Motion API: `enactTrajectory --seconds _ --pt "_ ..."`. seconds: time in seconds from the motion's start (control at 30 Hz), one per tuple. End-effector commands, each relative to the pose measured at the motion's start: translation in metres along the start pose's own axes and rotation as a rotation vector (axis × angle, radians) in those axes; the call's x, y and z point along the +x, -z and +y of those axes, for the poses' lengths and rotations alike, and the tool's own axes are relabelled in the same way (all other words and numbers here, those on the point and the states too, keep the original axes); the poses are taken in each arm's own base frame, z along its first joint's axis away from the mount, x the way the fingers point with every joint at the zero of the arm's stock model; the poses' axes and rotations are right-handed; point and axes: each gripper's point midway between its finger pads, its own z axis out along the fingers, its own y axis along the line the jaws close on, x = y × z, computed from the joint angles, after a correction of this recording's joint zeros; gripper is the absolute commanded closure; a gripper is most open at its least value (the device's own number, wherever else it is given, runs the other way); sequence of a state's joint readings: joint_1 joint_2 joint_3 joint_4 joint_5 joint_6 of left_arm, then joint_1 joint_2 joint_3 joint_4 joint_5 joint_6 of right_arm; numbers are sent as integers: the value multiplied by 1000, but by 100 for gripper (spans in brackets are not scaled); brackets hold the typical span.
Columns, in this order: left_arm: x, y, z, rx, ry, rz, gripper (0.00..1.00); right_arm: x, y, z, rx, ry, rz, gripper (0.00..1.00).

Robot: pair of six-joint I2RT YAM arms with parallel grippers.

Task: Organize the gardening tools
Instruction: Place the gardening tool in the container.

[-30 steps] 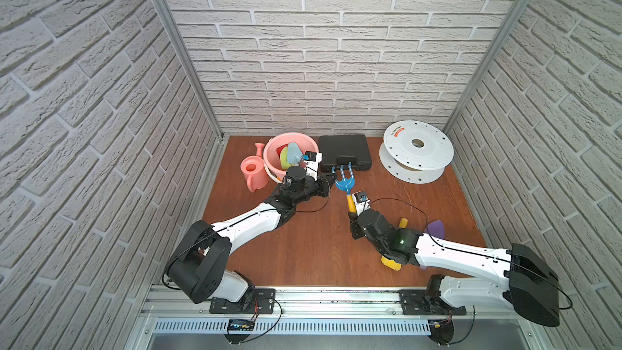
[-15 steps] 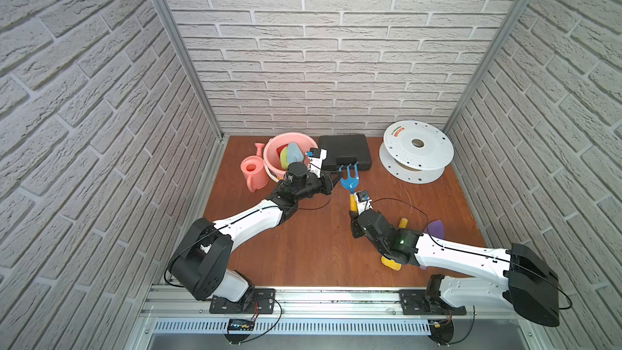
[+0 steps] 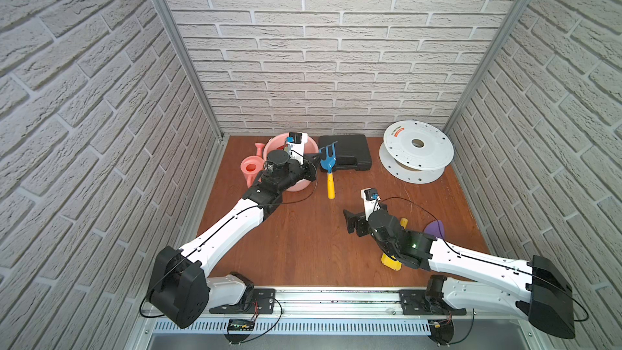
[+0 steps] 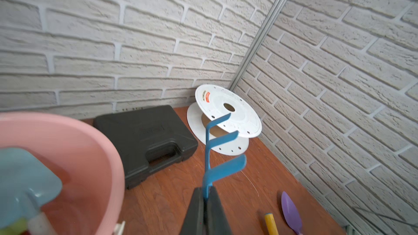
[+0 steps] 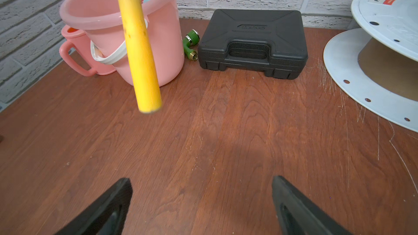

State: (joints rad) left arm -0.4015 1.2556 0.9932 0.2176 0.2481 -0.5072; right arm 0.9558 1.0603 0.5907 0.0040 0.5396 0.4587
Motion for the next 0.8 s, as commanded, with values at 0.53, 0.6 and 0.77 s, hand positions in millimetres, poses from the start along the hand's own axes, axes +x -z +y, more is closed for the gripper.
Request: enactTrajectory --seconds 0.53,0.6,0.77 --pt "-100 37 75 -169 -328 -211 100 11 1 44 -221 27 48 0" --pt "-93 30 89 -173 -328 -201 100 14 -1 48 -232 37 59 0" --pt "-80 12 112 -160 -318 -204 100 20 -7 54 -246 57 79 0"
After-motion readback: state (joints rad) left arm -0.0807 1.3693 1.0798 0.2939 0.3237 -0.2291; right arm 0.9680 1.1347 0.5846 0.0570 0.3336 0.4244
